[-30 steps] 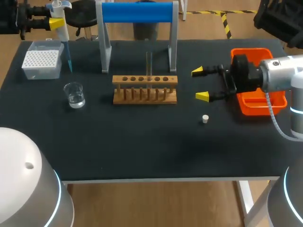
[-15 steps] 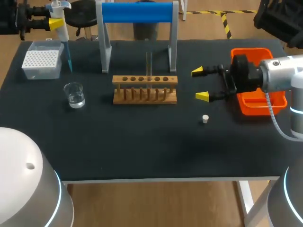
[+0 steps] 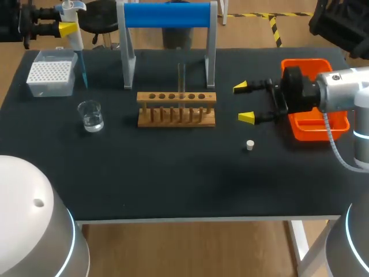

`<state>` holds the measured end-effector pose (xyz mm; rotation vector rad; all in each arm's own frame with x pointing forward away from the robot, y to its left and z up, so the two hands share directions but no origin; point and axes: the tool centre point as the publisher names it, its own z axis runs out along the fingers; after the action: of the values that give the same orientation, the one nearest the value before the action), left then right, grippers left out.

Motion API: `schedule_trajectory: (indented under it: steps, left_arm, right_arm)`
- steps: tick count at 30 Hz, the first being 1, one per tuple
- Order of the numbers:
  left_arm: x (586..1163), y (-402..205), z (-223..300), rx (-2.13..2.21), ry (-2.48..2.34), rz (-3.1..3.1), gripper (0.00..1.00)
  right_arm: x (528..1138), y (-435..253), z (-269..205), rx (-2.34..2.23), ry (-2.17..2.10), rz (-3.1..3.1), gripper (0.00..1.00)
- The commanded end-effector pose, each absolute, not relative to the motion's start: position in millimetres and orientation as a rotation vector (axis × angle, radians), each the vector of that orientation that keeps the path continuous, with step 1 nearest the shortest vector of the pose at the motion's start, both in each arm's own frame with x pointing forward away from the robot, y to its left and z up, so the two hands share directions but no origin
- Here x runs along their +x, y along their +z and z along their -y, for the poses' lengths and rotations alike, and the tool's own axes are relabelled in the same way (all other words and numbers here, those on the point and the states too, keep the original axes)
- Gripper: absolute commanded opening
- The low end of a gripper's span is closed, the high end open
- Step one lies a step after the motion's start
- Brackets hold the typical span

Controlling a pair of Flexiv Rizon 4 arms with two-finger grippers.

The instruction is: Invert the test tube, pick up the pipette, mount the tip to pipette, aspirate from beaker and dispense into the tube, eject the tip, return the pipette, and cap with the stopper.

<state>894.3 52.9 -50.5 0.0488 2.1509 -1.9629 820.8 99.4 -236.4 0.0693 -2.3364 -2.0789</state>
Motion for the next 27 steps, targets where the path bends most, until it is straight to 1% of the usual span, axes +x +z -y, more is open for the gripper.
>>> schedule_trajectory:
  steps: [1, 9, 17, 27]
  left_arm:
    - [893, -51, -53, 0.049, -1.962, -2.146, 0.00]
    - [893, -51, -53, 0.049, -1.962, -2.146, 0.00]
    - [893, -51, -53, 0.049, -1.962, -2.146, 0.00]
    - [893, -51, -53, 0.049, -1.962, -2.146, 0.00]
  right_arm:
    - [813, -235, -117, 0.067, -2.036, 2.387, 1.00]
    - [797, -234, -178, 0.125, -1.934, 2.496, 1.00]
    - [782, -229, -244, 0.071, -1.901, 2.531, 1.00]
    - [777, -238, -302, -0.035, -1.852, 2.612, 1.00]
